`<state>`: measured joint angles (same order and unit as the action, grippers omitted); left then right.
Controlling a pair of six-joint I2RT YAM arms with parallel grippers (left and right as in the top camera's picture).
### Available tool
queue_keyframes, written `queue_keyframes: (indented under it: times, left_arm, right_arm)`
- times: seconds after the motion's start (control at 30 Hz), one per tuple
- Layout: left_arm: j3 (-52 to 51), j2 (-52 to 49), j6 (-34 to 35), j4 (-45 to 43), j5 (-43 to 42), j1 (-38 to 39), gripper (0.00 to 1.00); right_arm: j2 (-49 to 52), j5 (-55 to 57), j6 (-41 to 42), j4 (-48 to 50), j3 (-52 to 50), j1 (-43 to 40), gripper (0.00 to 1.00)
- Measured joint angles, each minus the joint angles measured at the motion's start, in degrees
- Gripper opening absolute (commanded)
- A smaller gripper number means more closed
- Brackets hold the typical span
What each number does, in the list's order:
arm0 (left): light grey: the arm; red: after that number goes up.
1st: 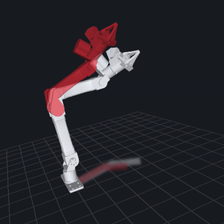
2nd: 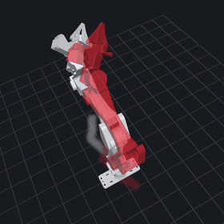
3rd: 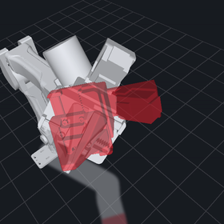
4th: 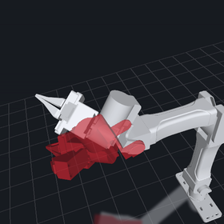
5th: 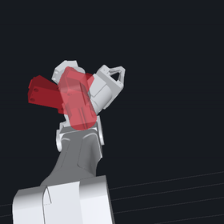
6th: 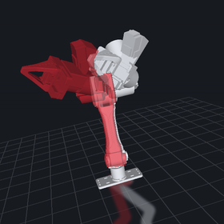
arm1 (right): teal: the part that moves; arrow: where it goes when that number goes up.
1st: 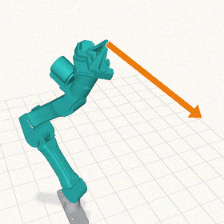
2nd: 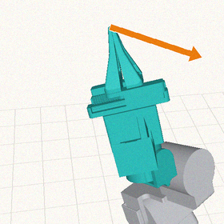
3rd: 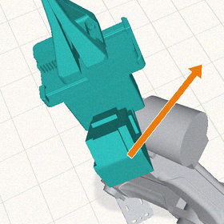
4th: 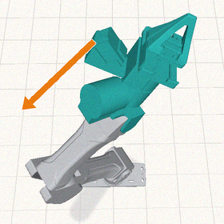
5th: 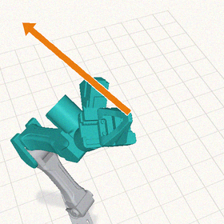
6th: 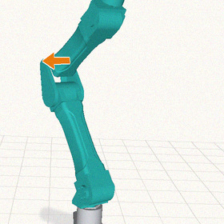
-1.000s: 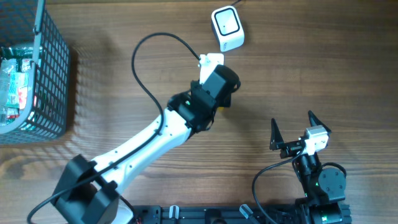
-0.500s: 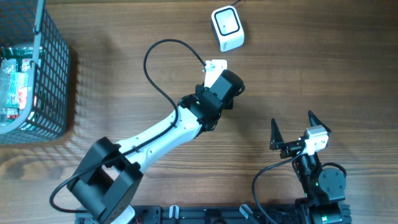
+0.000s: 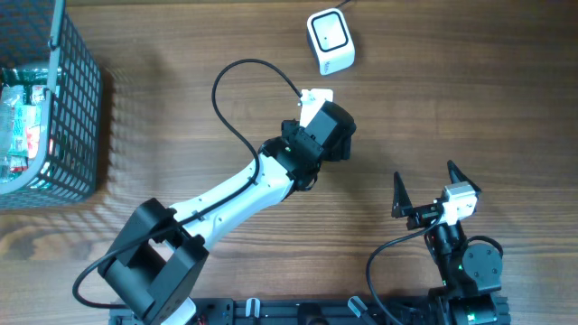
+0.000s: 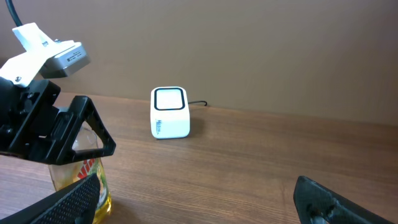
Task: Scan the item barcode
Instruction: 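Carry the Vim bottle toward the scanner and set it on the table, then move the left gripper back into the basket toward the Kleenex pack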
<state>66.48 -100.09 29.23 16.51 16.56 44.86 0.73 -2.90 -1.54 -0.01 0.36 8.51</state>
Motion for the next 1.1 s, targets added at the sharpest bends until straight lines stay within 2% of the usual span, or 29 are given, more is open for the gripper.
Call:
queue_keyframes:
  times: [0.17, 0.4, 0.57, 0.77, 0.83, 0.97, 1.1]
  left_arm:
    - [0.0, 2.6, -2.0, 0.5, -0.2, 0.0, 0.96]
    - [6.4, 14.3, -6.4, -0.2, -0.2, -0.4, 0.99]
    - [9.9, 22.6, -9.4, -0.5, 0.0, -5.5, 0.99]
    - [11.7, 27.7, -13.6, 6.4, 1.0, -20.7, 1.00]
    - [14.8, 28.6, -15.8, 10.7, 1.2, -30.0, 1.00]
    - [22.7, 29.3, -18.9, 16.5, 1.1, -42.9, 1.00]
    - [30.6, 30.2, -20.9, 19.9, -0.8, -58.9, 1.00]
  right_arm:
    - [0.0, 0.0, 0.0, 0.0, 0.0, 0.0, 1.00]
    - [0.0, 0.0, 0.0, 0.0, 0.0, 0.0, 1.00]
    - [0.0, 0.0, 0.0, 0.0, 0.0, 0.0, 1.00]
    - [0.0, 0.0, 0.0, 0.0, 0.0, 0.0, 1.00]
    - [0.0, 0.0, 0.0, 0.0, 0.0, 0.0, 1.00]
    - [0.0, 0.0, 0.0, 0.0, 0.0, 0.0, 1.00]
    - [0.0, 0.0, 0.0, 0.0, 0.0, 0.0, 1.00]
